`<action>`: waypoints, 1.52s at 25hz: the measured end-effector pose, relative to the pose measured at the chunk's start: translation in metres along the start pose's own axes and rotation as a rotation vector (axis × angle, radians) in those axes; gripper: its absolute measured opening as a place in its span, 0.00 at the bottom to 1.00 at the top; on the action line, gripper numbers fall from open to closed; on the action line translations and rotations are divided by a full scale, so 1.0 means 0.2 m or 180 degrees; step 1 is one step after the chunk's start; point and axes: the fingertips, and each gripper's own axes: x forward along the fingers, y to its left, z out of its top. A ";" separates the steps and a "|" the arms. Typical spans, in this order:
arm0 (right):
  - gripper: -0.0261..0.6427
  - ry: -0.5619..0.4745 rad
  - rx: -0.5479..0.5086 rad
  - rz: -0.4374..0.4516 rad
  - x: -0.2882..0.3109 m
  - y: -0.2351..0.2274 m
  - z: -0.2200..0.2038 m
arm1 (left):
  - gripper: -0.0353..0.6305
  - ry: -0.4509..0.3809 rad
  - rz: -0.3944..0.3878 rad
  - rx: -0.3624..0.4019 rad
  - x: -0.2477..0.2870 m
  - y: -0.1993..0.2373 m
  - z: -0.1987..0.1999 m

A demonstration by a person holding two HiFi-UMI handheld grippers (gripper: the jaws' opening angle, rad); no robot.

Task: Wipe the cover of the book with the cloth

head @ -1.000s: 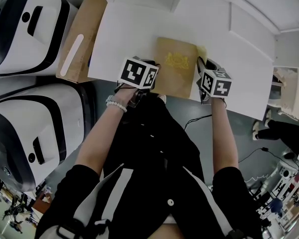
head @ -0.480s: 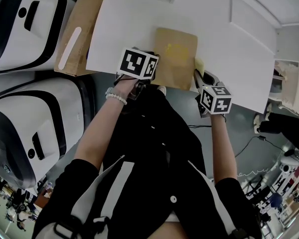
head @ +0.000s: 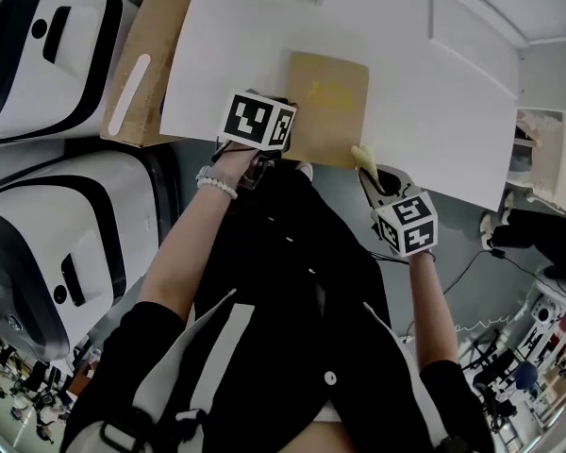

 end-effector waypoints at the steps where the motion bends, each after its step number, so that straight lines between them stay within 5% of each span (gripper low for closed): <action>1: 0.09 0.0031 -0.0052 0.0045 -0.01 0.03 -0.01 | 0.17 0.0000 0.0001 -0.0001 0.00 0.00 0.00; 7: 0.09 0.0106 -0.0299 0.0413 -0.06 0.24 -0.03 | 0.17 0.0006 -0.0002 0.0002 0.00 0.00 0.00; 12: 0.09 -0.0186 -0.0322 0.0557 -0.08 0.33 0.11 | 0.13 -0.0057 0.0056 0.0052 -0.03 0.01 0.02; 22: 0.09 -0.1105 -0.0402 0.0046 -0.26 0.21 0.58 | 0.06 -0.0833 0.0011 0.0122 -0.33 0.00 0.27; 38: 0.09 -0.2258 -0.0372 -0.0343 -0.55 0.14 1.18 | 0.06 -0.2044 0.0022 0.0844 -0.95 -0.31 0.62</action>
